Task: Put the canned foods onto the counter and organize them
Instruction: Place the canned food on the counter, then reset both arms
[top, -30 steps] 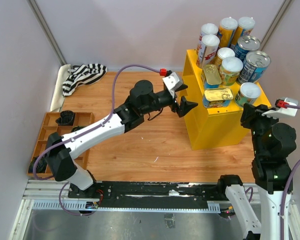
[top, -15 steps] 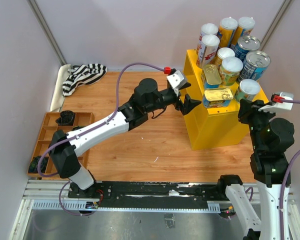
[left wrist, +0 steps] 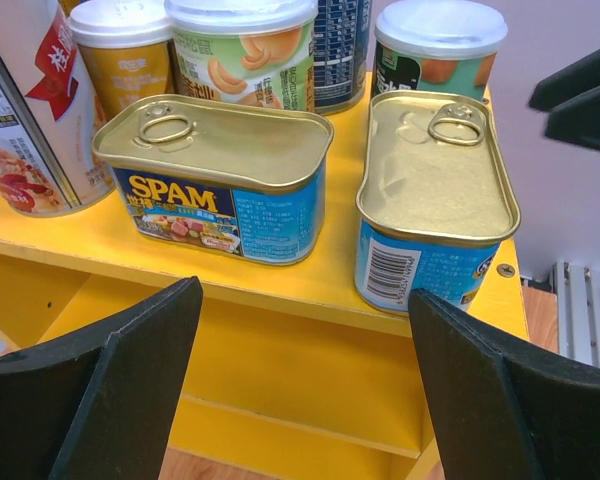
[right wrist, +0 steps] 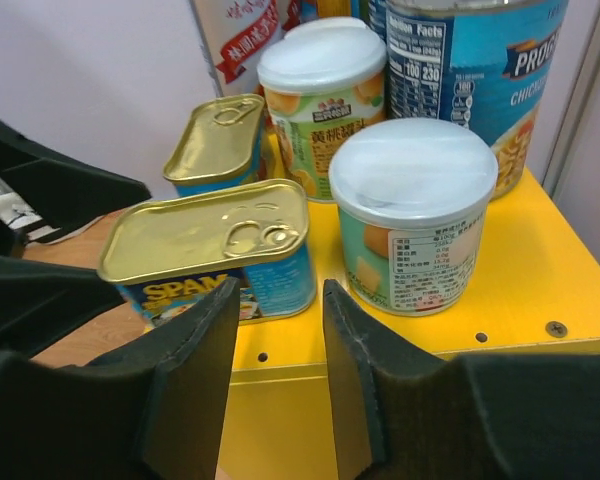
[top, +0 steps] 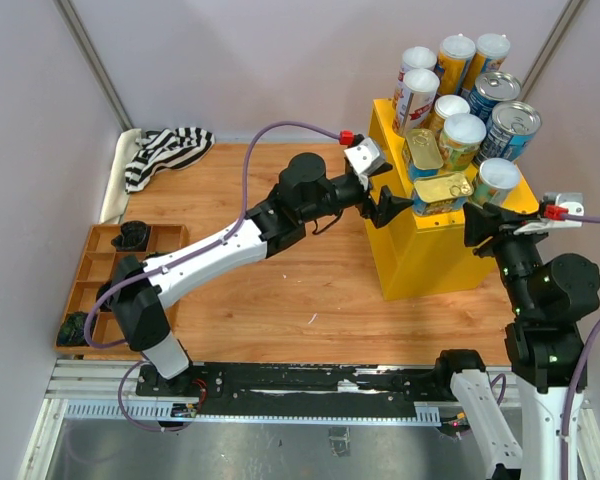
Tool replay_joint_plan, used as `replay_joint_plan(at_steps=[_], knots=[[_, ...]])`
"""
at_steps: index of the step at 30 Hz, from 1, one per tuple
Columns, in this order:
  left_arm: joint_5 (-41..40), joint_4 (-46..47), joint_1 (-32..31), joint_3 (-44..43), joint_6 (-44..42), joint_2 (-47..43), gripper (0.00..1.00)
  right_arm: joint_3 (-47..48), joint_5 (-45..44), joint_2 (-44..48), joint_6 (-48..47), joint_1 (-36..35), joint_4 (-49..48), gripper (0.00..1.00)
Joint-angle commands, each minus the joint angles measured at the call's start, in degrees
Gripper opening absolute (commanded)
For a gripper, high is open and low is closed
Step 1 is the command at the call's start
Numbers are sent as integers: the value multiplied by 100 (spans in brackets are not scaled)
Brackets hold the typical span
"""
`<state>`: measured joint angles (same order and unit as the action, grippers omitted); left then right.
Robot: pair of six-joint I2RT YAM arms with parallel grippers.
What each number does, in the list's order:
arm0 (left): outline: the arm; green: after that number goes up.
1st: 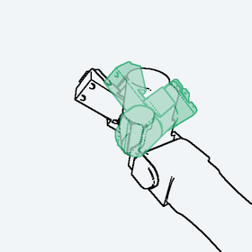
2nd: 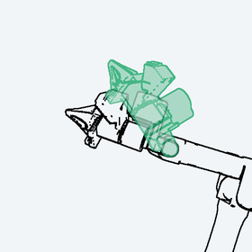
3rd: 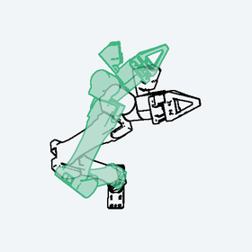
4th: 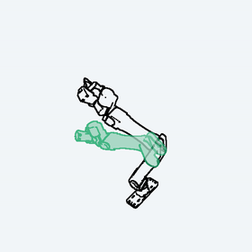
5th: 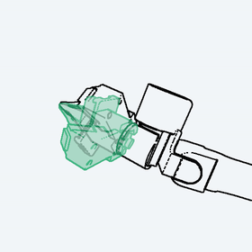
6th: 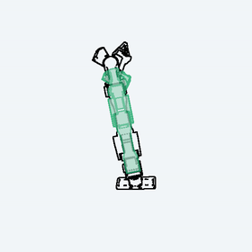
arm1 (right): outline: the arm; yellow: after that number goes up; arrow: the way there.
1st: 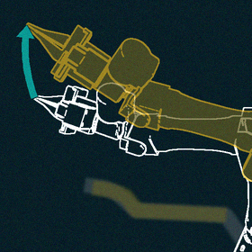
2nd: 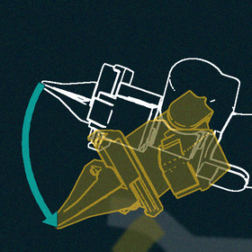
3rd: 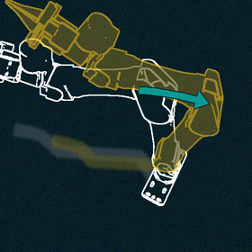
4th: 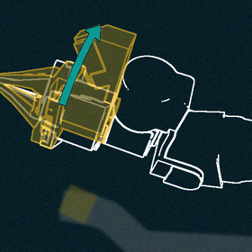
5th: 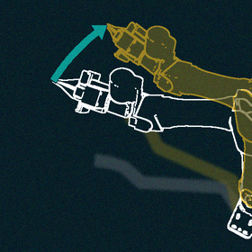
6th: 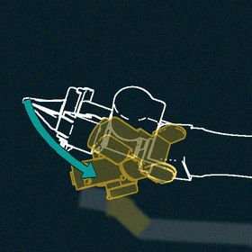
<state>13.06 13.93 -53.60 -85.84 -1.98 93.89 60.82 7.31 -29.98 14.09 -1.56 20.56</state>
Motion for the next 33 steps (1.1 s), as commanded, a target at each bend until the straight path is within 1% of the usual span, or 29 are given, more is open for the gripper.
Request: replay_joint_plan(at_steps=[1,2,3,5,6,7,8,12,15,17,22,25,28,33], knots=[[-82,-37,-89,-303,-119,161,89,239,389,360,-186,130,-227,44],[-103,-63,-96,-324,-133,173,89,255,395,414,-191,130,-258,49],[-142,-77,-97,-327,-150,152,89,275,408,447,-175,130,-281,58],[-272,-84,-98,-286,-205,48,91,336,492,454,-145,130,-325,78],[-335,-88,-95,-239,-278,-47,93,358,532,446,-112,130,-380,88],[-399,-115,-97,-179,-375,-171,98,369,580,441,-80,130,-471,97],[-484,-140,-98,-108,-449,-299,100,376,631,423,-29,130,-581,99],[-963,-160,-89,280,-681,-1024,100,405,799,268,270,129,-1114,98],[-1099,-200,113,618,-560,-1621,100,522,928,-145,545,128,-1338,98],[-942,-176,519,883,-170,-2019,100,649,974,-468,683,130,-1362,98],[-631,-69,1938,1577,860,-2786,100,923,910,-955,945,130,-1508,99],[-836,-167,2596,1845,1157,-3226,100,944,706,-946,864,130,-1620,99],[-1141,-480,2966,1844,1100,-3570,100,1016,630,-931,781,130,-1635,99],[-1394,-748,3091,1869,934,-3915,100,925,816,-822,742,130,-1829,99]])
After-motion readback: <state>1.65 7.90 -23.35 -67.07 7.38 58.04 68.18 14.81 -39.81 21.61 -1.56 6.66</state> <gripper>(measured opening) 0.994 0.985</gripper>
